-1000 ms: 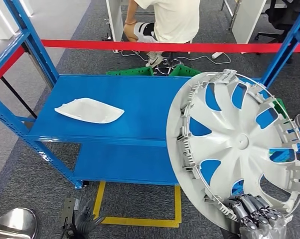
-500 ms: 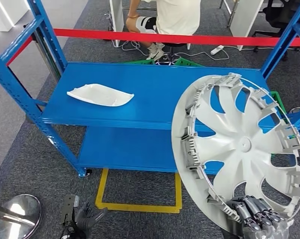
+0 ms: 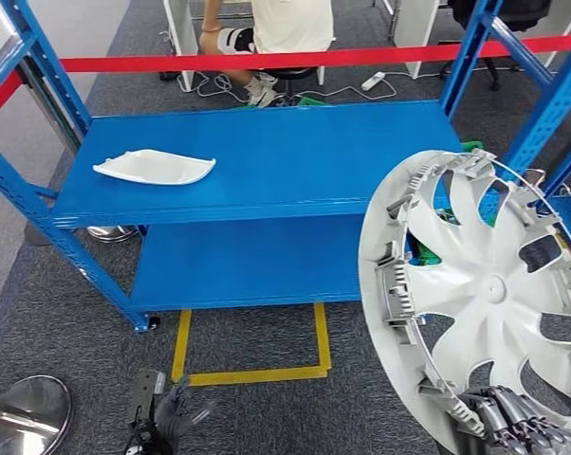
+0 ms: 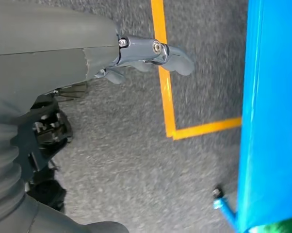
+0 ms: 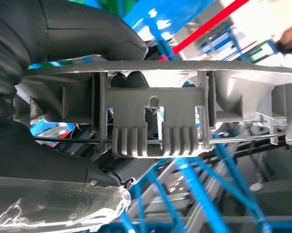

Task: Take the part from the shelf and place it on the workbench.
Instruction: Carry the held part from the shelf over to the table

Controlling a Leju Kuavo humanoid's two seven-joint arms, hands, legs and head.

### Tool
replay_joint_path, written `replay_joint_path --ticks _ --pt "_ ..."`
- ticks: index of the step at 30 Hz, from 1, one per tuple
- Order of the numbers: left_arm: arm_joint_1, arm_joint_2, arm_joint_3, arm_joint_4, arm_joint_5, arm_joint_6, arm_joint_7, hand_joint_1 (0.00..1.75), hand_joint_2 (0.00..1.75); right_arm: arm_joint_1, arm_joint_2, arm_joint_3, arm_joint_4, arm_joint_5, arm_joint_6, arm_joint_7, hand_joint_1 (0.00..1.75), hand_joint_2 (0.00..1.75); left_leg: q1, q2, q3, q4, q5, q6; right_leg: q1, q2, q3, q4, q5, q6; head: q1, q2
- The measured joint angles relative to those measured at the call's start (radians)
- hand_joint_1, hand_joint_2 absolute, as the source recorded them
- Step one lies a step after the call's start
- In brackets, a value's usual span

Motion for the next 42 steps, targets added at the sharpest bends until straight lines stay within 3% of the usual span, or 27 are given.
replay_joint_path --ticks 3,4,5,6,7,9,11,13,14,16,18,20,21,22,24,25,26,28,29,31,33,35,36,38,39,40,42 --pt "-0.002 0.0 -0.018 0.0 -0.005 0.0 0.003 0.0 1.75 0.022 0.011 -0.015 -0.014 0.0 0.0 -0.011 1.75 1.75 0.0 -0.054 -0.042 0.166 -0.148 -0.008 0.001 0.031 -0.038 0.003 0.038 -0.015 -0.005 0.0" --pt "-0.003 0.0 -0.023 0.0 -0.007 0.001 0.004 0.0 1.75 0.031 0.016 -0.021 -0.018 0.0 0.0 -0.016 1.75 1.75 0.0 -0.059 -0.051 0.221 -0.173 -0.006 0.002 0.043 -0.054 0.004 0.05 -0.017 -0.006 0.0" --pt "-0.005 0.0 -0.028 0.0 -0.008 0.002 0.005 0.0 1.75 0.039 0.022 -0.028 -0.022 0.0 0.0 -0.02 1.75 1.75 -0.001 -0.061 -0.047 0.249 -0.173 -0.002 0.004 0.055 -0.07 0.005 0.061 -0.018 -0.006 0.0" --pt "-0.007 0.0 -0.033 0.001 -0.008 0.002 0.007 0.0 1.75 0.045 0.027 -0.033 -0.027 0.0 0.0 -0.023 1.75 1.75 -0.002 -0.064 -0.029 0.244 -0.153 0.003 0.006 0.068 -0.086 0.006 0.072 -0.018 -0.006 0.0" --pt "-0.01 -0.001 -0.037 0.001 -0.008 -0.002 0.008 0.0 1.75 0.051 0.03 -0.038 -0.03 0.0 0.0 -0.025 1.75 1.75 -0.004 -0.07 0.004 0.205 -0.12 0.01 0.008 0.081 -0.1 0.007 0.081 -0.016 -0.006 0.0" --pt "-0.019 -0.002 -0.046 0.001 -0.008 -0.014 0.008 0.0 1.75 0.061 0.035 -0.046 -0.039 0.0 0.0 -0.026 1.75 1.75 -0.005 -0.11 0.098 0.069 -0.081 0.028 0.01 0.104 -0.123 0.009 0.102 -0.013 -0.005 0.0" --pt "-0.027 -0.004 -0.053 0.002 -0.007 -0.022 0.006 0.0 1.75 0.071 0.04 -0.052 -0.047 0.0 0.0 -0.027 1.75 1.75 -0.005 -0.141 0.16 -0.039 -0.092 0.035 0.011 0.124 -0.141 0.011 0.123 -0.006 -0.005 0.0" --pt "-0.03 -0.007 -0.059 0.004 0.001 -0.033 0.005 0.0 1.75 0.082 0.043 -0.056 -0.055 0.0 0.0 -0.024 1.75 1.75 -0.005 -0.128 0.166 -0.067 -0.097 0.037 0.011 0.143 -0.154 0.008 0.141 0.005 -0.006 0.0" --pt "-0.031 -0.009 -0.06 0.004 0.009 -0.041 0.005 0.0 1.75 0.088 0.045 -0.058 -0.058 0.0 0.0 -0.022 1.75 1.75 -0.003 -0.116 0.162 -0.068 -0.092 0.041 0.01 0.137 -0.163 0.01 0.142 0.01 -0.005 0.0" --pt "-0.031 -0.012 -0.061 0.007 0.026 -0.053 0.007 0.0 1.75 0.094 0.048 -0.06 -0.062 0.0 0.0 -0.018 1.75 1.75 0.001 -0.09 0.155 -0.071 -0.078 0.05 0.009 0.093 -0.194 0.069 0.099 0.02 0.001 0.0" --pt "-0.029 -0.011 -0.06 0.013 0.035 -0.054 0.01 0.0 1.75 0.096 0.051 -0.061 -0.064 0.0 0.0 -0.017 1.75 1.75 0.001 -0.061 0.145 -0.071 -0.069 0.054 0.005 0.047 -0.245 0.207 0.018 0.033 0.009 0.0" --pt "-0.028 -0.01 -0.06 0.018 0.031 -0.044 0.015 0.0 1.75 0.099 0.054 -0.063 -0.067 0.0 0.0 -0.018 1.75 1.75 0.001 -0.031 0.137 -0.07 -0.063 0.051 -0.003 0.034 -0.267 0.304 -0.024 0.043 0.009 0.0" --pt "-0.028 -0.01 -0.062 0.02 0.026 -0.038 0.016 0.0 1.75 0.101 0.055 -0.064 -0.069 0.0 0.0 -0.018 1.75 1.75 0.001 -0.017 0.135 -0.07 -0.062 0.05 -0.006 0.031 -0.248 0.295 -0.018 0.047 0.009 0.0" --pt "-0.03 -0.011 -0.064 0.021 0.02 -0.033 0.017 0.0 1.75 0.103 0.057 -0.065 -0.07 0.0 0.0 -0.018 1.75 1.75 0.001 -0.004 0.135 -0.069 -0.061 0.048 -0.008 0.023 -0.207 0.243 0.002 0.049 0.009 0.0" --pt "-0.034 -0.013 -0.068 0.023 0.014 -0.028 0.018 0.0 1.75 0.105 0.059 -0.066 -0.075 0.0 0.0 -0.019 1.75 1.75 0.0 0.019 0.135 -0.067 -0.062 0.04 -0.009 -0.015 -0.105 0.091 0.042 0.05 0.01 0.0" --pt "-0.037 -0.014 -0.069 0.023 0.013 -0.027 0.018 0.0 1.75 0.106 0.06 -0.067 -0.078 0.0 0.0 -0.019 1.75 1.75 -0.003 0.027 0.134 -0.065 -0.062 0.035 -0.007 -0.029 -0.071 0.036 0.052 0.045 0.009 0.0" --pt "-0.039 -0.014 -0.07 0.023 0.013 -0.026 0.018 0.0 1.75 0.106 0.061 -0.067 -0.08 0.0 0.0 -0.019 1.75 1.75 -0.005 0.035 0.134 -0.063 -0.061 0.029 -0.004 -0.036 -0.057 0.01 0.054 0.039 0.009 0.0" --pt "-0.042 -0.016 -0.071 0.024 0.013 -0.025 0.018 0.0 1.75 0.108 0.063 -0.069 -0.085 0.0 0.0 -0.02 1.75 1.75 -0.007 0.051 0.132 -0.062 -0.058 0.019 0.0 -0.019 -0.064 0.009 0.056 0.021 0.007 0.0" --pt "-0.044 -0.017 -0.072 0.024 0.013 -0.025 0.018 0.0 1.75 0.11 0.065 -0.07 -0.086 0.0 0.0 -0.02 1.75 1.75 -0.006 0.046 0.131 -0.059 -0.063 0.012 -0.001 -0.01 -0.068 0.009 0.058 0.014 0.007 0.0" --pt "-0.046 -0.018 -0.072 0.024 0.012 -0.025 0.018 0.0 1.75 0.112 0.067 -0.072 -0.09 0.0 0.0 -0.02 1.75 1.75 -0.002 0.001 0.109 -0.012 -0.101 0.002 -0.005 0.01 -0.075 0.006 0.065 -0.001 0.005 0.0" --pt "-0.045 -0.019 -0.073 0.025 0.012 -0.025 0.018 0.0 1.75 0.112 0.069 -0.073 -0.092 0.0 0.0 -0.021 1.75 1.75 0.001 -0.05 0.047 0.116 -0.171 -0.002 -0.006 0.031 -0.084 0.005 0.071 -0.009 0.003 0.0" --pt "-0.042 -0.018 -0.073 0.027 0.012 -0.025 0.018 0.0 1.75 0.113 0.069 -0.075 -0.093 0.0 0.0 -0.021 1.75 1.75 0.001 -0.062 -0.009 0.231 -0.208 0.0 -0.004 0.058 -0.092 0.006 0.076 -0.012 0.003 0.0" --pt "-0.041 -0.017 -0.073 0.028 0.012 -0.025 0.018 0.0 1.75 0.114 0.069 -0.075 -0.093 0.0 0.0 -0.022 1.75 1.75 0.001 -0.064 -0.015 0.239 -0.196 0.001 -0.004 0.073 -0.094 0.006 0.078 -0.012 0.003 0.0" --pt "-0.042 -0.017 -0.073 0.029 0.012 -0.025 0.018 0.0 1.75 0.115 0.069 -0.077 -0.093 0.0 0.0 -0.022 1.75 1.75 0.002 -0.076 0.029 0.145 -0.125 0.006 -0.004 0.101 -0.096 0.009 0.082 -0.007 0.003 0.0" --pt "-0.042 -0.017 -0.073 0.029 0.011 -0.025 0.018 0.0 1.75 0.115 0.069 -0.078 -0.094 0.0 0.0 -0.022 1.75 1.75 0.004 -0.098 0.062 0.075 -0.093 0.008 -0.004 0.114 -0.098 0.011 0.084 -0.004 0.003 0.0" --pt "-0.043 -0.017 -0.073 0.029 0.011 -0.025 0.018 0.0 1.75 0.116 0.069 -0.078 -0.094 0.0 0.0 -0.022 1.75 1.75 0.007 -0.12 0.089 0.017 -0.074 0.009 -0.003 0.127 -0.103 0.015 0.086 0.001 0.004 0.0" --pt "-0.044 -0.017 -0.073 0.03 0.011 -0.025 0.019 0.0 1.75 0.117 0.069 -0.079 -0.097 0.0 0.0 -0.022 1.75 1.75 0.009 -0.146 0.108 -0.034 -0.068 0.014 -0.004 0.149 -0.117 0.019 0.093 0.012 0.004 0.0"
